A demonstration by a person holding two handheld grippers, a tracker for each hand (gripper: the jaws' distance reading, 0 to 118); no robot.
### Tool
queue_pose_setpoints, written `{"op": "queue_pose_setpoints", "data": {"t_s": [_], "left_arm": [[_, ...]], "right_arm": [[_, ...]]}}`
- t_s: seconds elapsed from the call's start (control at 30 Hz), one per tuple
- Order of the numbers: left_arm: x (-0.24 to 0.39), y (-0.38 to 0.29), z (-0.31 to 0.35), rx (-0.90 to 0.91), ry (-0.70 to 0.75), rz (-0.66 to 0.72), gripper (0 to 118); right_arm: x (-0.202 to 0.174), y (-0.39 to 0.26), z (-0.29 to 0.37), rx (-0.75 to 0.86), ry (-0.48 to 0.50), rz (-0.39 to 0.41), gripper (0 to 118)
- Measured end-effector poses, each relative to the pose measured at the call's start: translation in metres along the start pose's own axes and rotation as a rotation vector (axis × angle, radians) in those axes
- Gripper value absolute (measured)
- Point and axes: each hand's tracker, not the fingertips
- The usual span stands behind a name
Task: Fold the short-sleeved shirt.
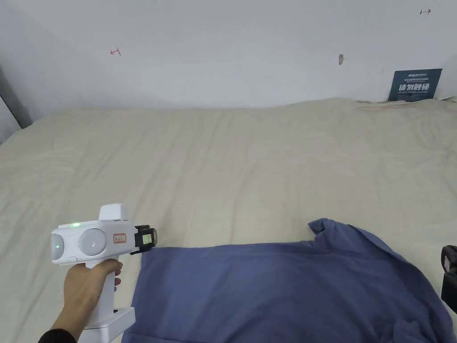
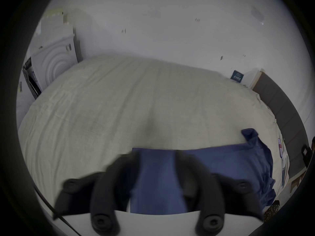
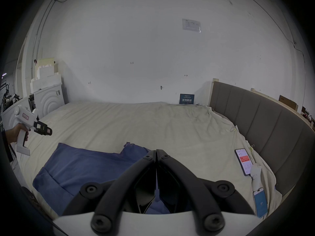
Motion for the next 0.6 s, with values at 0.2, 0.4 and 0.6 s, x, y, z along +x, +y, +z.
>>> {"op": "queue_pose_setpoints", "data": {"t_s": [0.2, 0.4, 0.6], "left_arm": [[-0.011, 0.007, -0.063, -0.125, 0.053, -0.063, 77], [-0.006, -0.009, -0.105, -0.210, 0.081, -0.097, 71], [0.006, -0.018, -0.104, -0.183, 0.059, -0.090, 1]], "right_arm": [[-0.003, -0.008, -0.032, -0.052, -0.002, 0.002, 0], [-0.006, -0.014, -0.050, -0.089, -0.001, -0.015, 0], [0.002, -0.011, -0.062, -0.102, 0.001, -0.044, 0]]}}
